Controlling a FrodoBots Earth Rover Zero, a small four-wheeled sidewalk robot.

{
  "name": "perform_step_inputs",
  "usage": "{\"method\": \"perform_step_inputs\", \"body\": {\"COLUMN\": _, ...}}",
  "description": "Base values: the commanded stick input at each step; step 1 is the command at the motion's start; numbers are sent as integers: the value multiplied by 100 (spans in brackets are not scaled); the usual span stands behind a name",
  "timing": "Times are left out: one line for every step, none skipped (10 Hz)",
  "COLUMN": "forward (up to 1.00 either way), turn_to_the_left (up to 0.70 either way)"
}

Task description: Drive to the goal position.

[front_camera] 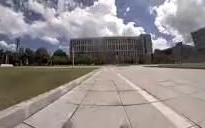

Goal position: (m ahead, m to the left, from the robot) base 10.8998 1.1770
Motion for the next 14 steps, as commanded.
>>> {"method": "perform_step_inputs", "body": {"forward": 70, "turn_to_the_left": 0}}
{"method": "perform_step_inputs", "body": {"forward": 70, "turn_to_the_left": 0}}
{"method": "perform_step_inputs", "body": {"forward": 70, "turn_to_the_left": 0}}
{"method": "perform_step_inputs", "body": {"forward": 70, "turn_to_the_left": 0}}
{"method": "perform_step_inputs", "body": {"forward": 70, "turn_to_the_left": 0}}
{"method": "perform_step_inputs", "body": {"forward": 70, "turn_to_the_left": 0}}
{"method": "perform_step_inputs", "body": {"forward": 70, "turn_to_the_left": 0}}
{"method": "perform_step_inputs", "body": {"forward": 70, "turn_to_the_left": 0}}
{"method": "perform_step_inputs", "body": {"forward": 70, "turn_to_the_left": 0}}
{"method": "perform_step_inputs", "body": {"forward": 70, "turn_to_the_left": 0}}
{"method": "perform_step_inputs", "body": {"forward": 70, "turn_to_the_left": 0}}
{"method": "perform_step_inputs", "body": {"forward": 70, "turn_to_the_left": 0}}
{"method": "perform_step_inputs", "body": {"forward": 70, "turn_to_the_left": 0}}
{"method": "perform_step_inputs", "body": {"forward": 70, "turn_to_the_left": 0}}
